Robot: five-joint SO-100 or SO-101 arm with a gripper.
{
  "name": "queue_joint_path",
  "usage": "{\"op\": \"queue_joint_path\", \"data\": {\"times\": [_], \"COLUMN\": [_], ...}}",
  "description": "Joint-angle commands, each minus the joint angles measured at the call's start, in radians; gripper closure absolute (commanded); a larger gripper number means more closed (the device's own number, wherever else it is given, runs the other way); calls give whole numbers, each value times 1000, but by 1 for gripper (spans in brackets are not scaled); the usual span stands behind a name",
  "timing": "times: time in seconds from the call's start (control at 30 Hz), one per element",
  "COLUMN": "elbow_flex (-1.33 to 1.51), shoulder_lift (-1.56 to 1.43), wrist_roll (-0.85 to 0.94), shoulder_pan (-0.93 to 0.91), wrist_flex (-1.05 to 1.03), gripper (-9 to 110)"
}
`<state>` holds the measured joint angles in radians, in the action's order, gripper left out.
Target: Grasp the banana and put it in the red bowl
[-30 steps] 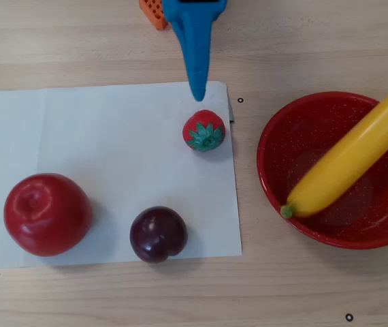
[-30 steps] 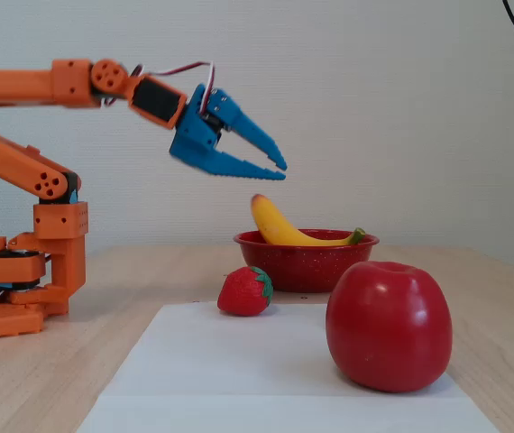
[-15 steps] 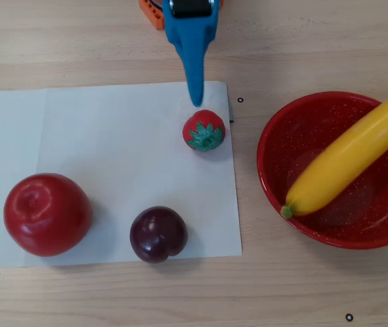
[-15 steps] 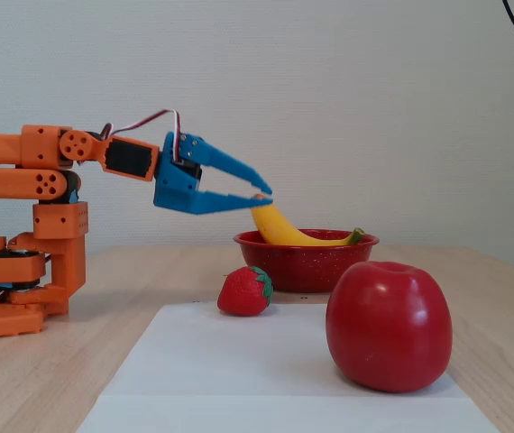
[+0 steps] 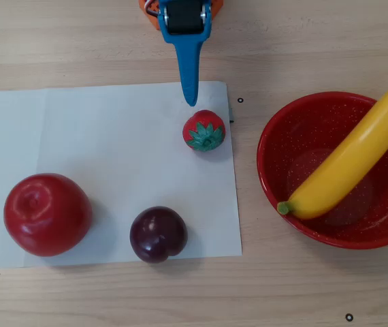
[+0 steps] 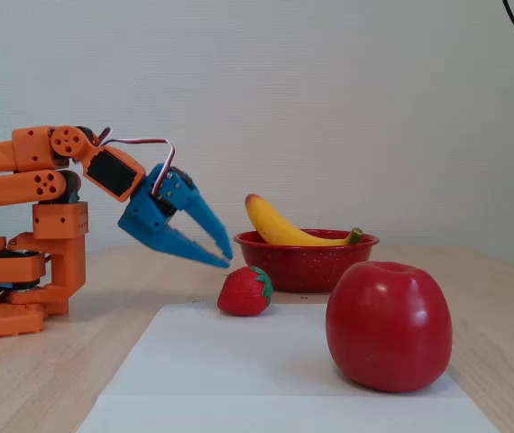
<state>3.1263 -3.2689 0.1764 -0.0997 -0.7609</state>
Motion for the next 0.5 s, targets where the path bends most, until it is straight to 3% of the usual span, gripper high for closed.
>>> {"op": "queue_joint_path", "data": {"times": [0.0,0.17,0.47], "elbow_flex": [14,14,14], "shoulder_lift": [-23,-23,-23], "wrist_roll": [8,15,18], "shoulder_pan": [28,28,17], "wrist_flex": [-52,-153,-160], "gripper": [101,101,101]}}
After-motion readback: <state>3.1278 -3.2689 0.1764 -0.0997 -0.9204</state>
